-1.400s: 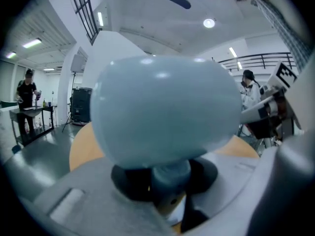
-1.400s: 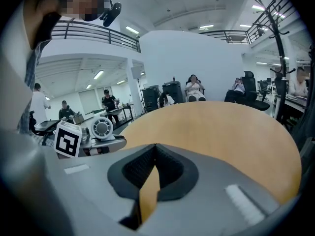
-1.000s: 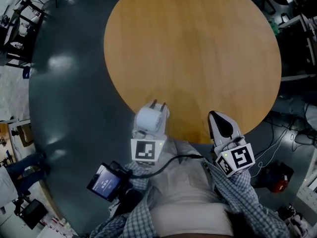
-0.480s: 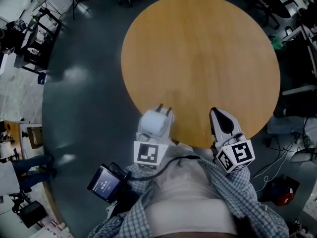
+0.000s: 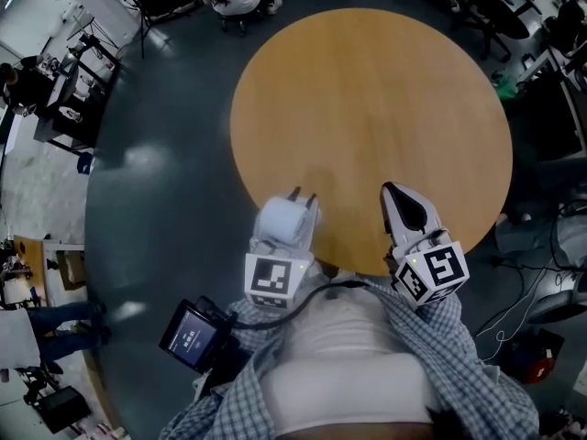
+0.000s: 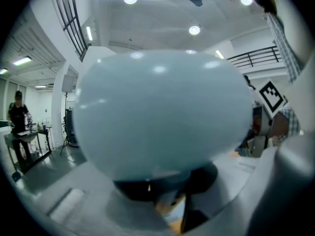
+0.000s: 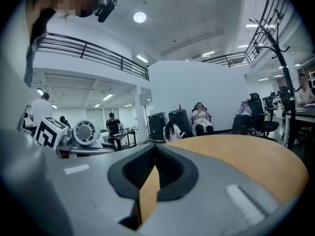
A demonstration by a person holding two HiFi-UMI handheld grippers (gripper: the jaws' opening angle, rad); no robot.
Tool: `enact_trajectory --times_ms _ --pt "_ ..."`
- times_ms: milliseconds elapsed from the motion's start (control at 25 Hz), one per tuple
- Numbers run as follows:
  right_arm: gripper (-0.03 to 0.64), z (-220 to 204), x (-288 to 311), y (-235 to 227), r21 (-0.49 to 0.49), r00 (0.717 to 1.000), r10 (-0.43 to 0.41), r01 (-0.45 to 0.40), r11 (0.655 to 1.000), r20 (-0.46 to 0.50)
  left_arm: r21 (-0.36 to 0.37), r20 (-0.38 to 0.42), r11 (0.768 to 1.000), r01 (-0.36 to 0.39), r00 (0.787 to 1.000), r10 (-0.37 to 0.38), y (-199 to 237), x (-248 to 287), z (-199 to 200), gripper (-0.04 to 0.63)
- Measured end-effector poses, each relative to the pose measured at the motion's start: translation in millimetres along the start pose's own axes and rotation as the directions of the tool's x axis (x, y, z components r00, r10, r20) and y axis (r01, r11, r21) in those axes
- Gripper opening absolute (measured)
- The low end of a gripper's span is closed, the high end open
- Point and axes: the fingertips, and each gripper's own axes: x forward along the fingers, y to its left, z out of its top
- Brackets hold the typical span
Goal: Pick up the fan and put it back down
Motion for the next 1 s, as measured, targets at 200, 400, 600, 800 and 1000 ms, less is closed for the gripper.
enact_trajectory --times_ms 200,400,600,800,1000 --pt "0.002 6.7 -3.1 -4.8 -0.013 1.000 -0.006 0.007 1.000 0.012 0.012 0.017 1.000 -0.006 1.000 0.006 0.6 3.0 6.1 0.106" --pt "0.002 10.9 -4.1 -6.0 -0.023 1.000 -0.006 0.007 1.000 0.023 0.011 0.034 1.000 -0.008 0.999 0.008 -1.3 4.3 10.5 0.106" --pt "0.003 11.1 -6.0 -7.1 -0.024 1.000 -0.009 0.010 1.000 0.029 -0.001 0.046 1.000 -0.030 0.998 0.030 5.2 2.9 12.1 0.106" --pt "0.002 13.2 -11.2 -13.3 -0.022 0.999 -0.021 0.022 1.000 0.035 -0.029 0.050 0.999 -0.031 0.998 0.033 2.5 1.1 15.5 0.106" --pt "0.002 14.4 -11.4 -15.0 -0.023 0.999 -0.026 0.027 0.999 0.035 -0.043 0.041 0.998 -0.043 0.998 0.044 5.8 1.3 15.9 0.106"
